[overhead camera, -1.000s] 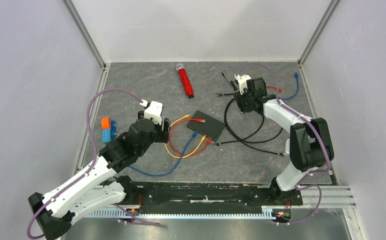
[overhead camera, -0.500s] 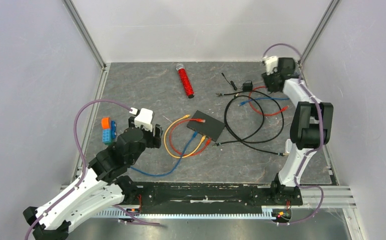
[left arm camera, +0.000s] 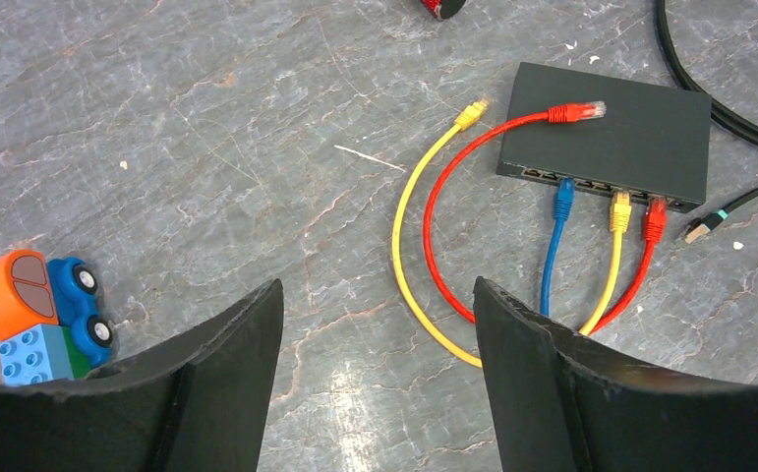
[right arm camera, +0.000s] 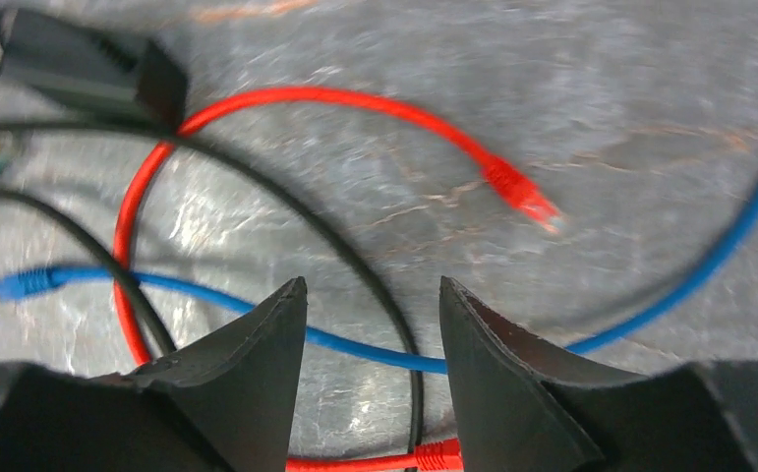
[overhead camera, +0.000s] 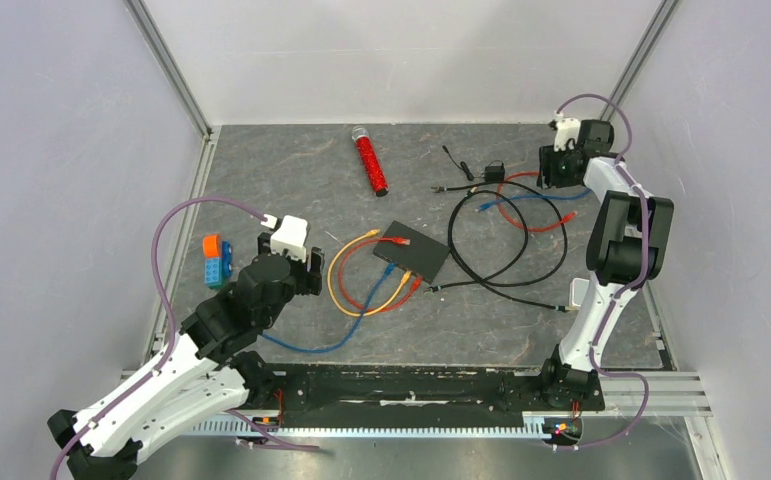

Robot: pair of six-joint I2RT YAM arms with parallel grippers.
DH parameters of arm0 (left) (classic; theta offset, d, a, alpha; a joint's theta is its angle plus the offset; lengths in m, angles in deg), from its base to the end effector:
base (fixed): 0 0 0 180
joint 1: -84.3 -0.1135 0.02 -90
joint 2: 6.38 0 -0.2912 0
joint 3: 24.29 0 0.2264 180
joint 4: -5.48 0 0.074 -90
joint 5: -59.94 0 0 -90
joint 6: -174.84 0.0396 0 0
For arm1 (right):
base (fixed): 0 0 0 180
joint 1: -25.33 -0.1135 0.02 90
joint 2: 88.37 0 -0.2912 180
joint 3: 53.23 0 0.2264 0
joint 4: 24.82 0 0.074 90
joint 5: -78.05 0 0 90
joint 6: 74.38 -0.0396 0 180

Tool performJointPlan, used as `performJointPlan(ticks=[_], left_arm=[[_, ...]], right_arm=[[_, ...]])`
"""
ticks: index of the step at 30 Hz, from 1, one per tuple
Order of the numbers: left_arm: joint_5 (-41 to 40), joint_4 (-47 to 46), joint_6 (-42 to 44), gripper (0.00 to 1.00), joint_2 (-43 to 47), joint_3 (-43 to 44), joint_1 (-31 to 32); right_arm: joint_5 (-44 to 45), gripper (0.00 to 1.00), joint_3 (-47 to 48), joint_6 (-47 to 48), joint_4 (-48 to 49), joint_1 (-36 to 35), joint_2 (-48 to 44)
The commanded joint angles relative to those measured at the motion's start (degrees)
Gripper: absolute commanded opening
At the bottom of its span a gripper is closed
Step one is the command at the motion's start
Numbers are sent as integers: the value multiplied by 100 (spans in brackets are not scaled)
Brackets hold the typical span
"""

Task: Insert the plug into the switch port
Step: Pick up the connector from the center of the board.

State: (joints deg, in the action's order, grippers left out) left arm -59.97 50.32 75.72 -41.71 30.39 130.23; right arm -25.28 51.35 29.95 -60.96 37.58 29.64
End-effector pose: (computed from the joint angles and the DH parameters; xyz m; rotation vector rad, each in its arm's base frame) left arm 0.0794 -0.0537 0.3103 0.3003 1.9313 -0.1056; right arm 0.4416 -0.0865 0.2323 -0.1470 2.4016 0.0699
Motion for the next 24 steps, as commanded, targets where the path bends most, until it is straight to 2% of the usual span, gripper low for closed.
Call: performJointPlan(ticks=[1,3,7,12,21,24], left_arm=[[-46,-288,302,76,24,-35,-14],[-32,-324,328,76,-16,-46,-14],[-39,-328,332,75,-92,-17,-14],[-117,-356,350,75,-77,-36,-14],[-180,-482,420,74,-213,-45,-14],[-160,-444,412,74,-231,-44,-14]], right_arm=[[-893,54,-129,1572,-210,-38,-294],[-1194,55,-18,2052,-525,-44,-237],[-1409,56,-246,2730,-379,-62,-218],[-1071,56,-28,3400,-535,-162,100],[-936,54,161,3897,-929,-208,275],[-1146,54,74,4080,-1041,-219,132]])
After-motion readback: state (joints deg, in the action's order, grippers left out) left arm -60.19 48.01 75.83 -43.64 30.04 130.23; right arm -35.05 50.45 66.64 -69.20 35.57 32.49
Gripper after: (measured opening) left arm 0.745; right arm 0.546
